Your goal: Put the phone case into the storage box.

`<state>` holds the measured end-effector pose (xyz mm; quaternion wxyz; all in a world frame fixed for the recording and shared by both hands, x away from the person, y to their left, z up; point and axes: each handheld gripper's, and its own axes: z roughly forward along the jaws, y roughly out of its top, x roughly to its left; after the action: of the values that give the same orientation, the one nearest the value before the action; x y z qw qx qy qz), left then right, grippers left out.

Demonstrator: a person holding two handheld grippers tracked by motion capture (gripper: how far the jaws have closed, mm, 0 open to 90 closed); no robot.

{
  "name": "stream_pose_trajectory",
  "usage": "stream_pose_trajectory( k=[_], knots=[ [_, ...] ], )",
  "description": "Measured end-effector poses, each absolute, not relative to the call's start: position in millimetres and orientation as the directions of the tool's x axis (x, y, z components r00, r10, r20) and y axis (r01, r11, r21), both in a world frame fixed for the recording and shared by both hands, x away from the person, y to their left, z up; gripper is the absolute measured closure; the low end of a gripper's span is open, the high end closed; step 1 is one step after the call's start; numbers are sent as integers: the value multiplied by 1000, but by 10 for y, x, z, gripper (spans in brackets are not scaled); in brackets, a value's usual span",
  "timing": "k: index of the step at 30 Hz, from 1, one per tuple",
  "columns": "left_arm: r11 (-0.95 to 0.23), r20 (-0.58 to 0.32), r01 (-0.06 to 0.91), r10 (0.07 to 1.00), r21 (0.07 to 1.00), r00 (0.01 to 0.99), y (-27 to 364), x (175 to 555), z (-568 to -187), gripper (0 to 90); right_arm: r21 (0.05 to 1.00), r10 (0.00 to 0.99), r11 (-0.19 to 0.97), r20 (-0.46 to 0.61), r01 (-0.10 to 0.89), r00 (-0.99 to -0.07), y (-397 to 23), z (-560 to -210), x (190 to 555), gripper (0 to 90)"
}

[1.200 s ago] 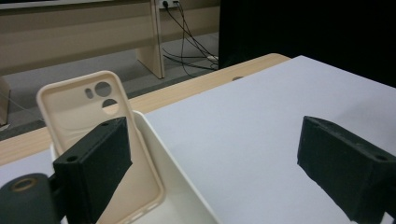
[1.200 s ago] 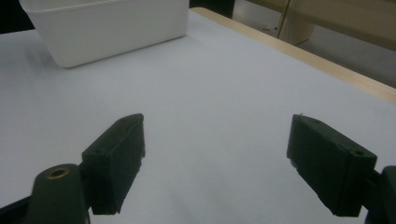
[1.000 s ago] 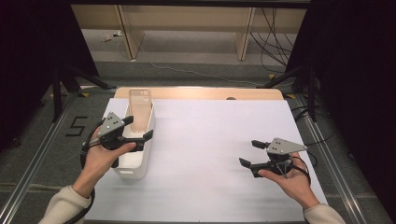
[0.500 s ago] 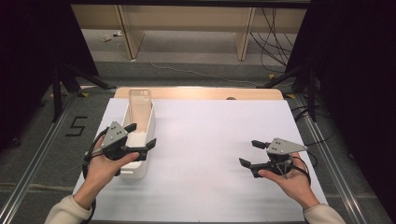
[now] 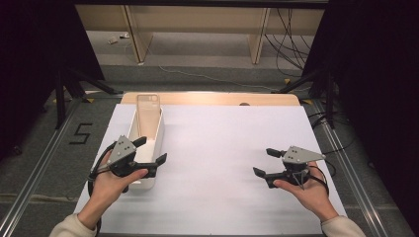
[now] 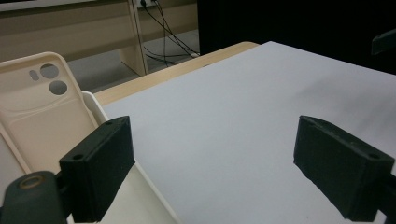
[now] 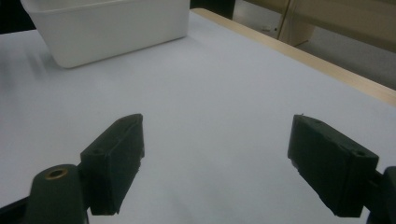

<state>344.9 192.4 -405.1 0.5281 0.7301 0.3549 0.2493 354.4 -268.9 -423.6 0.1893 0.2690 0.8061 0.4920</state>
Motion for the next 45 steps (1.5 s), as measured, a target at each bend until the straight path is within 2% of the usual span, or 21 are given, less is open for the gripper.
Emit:
stream_pose_trajectory(
  k=[22, 45],
  knots=[
    [-205, 4, 239, 767, 949, 642, 1896, 3316, -4139, 118, 894, 618, 375, -44, 244, -785, -2687, -4241, 3545, 198],
    [-219, 21, 229, 765, 949, 643, 1909, 3332, -4167, 125, 896, 618, 372, -43, 244, -785, -2689, -4243, 3542, 198]
  ],
)
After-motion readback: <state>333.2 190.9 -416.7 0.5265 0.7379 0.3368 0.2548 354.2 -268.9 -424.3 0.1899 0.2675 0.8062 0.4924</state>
